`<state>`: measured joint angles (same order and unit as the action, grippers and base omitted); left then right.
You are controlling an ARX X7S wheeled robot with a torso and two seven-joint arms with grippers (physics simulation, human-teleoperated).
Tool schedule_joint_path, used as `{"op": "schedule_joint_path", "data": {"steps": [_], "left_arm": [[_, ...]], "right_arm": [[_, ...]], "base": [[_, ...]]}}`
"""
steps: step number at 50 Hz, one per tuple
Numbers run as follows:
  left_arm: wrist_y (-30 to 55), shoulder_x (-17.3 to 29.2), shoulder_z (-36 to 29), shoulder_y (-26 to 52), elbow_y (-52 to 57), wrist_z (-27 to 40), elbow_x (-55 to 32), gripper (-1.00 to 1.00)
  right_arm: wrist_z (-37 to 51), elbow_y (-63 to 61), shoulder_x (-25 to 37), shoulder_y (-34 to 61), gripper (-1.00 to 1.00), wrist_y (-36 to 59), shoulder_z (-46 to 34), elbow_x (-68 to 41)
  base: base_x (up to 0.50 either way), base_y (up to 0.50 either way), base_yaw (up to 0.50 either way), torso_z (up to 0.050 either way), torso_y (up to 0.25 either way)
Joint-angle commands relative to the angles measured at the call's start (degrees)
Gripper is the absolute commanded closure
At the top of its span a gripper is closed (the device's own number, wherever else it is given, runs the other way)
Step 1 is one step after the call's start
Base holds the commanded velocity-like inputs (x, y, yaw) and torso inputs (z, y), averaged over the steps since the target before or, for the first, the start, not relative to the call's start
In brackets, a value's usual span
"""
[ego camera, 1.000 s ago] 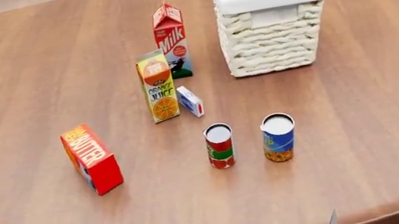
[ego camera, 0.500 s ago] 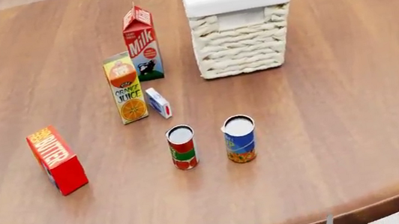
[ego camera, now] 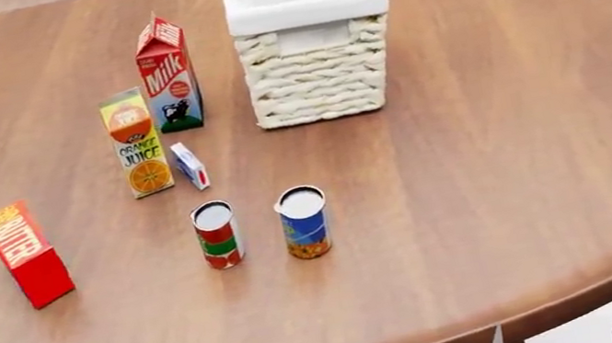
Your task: Pick up the alphabet soup, and put it in the basket.
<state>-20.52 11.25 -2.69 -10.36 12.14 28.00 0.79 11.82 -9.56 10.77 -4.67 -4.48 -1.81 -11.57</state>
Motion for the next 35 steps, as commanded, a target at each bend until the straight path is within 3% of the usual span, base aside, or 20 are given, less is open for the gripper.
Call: {"op": "schedule_joint_path", "data": {"steps": [1,19,35], "left_arm": [[-0.39,0.28,-0.27,-0.38,0.49,0.48,-0.31,-1.0],[-0.31,0.8,-0.61,-0.64,1.06,1.23,-0.32,-1.0],[-0.96,1.2,-0.93,-1.47,2.15,1.95,-0.18,-1.0]], "right_arm": [[0.22,0.22,0.22,-0.12,-1.0,-1.01,-0.97,0.67],[0.23,0.1,0.75,-0.36,-1.0,-1.62,-2.58,1.21],[0.79,-0.12,1.05,-1.04,-1.0,-3.58,-4.39,3.45]], "base": [[0.0,-0.25,0.0,0.0,0.0],[0.01,-0.24,0.0,0.0,0.0],[0.09,-0.04,0.0,0.0,0.0]]}}
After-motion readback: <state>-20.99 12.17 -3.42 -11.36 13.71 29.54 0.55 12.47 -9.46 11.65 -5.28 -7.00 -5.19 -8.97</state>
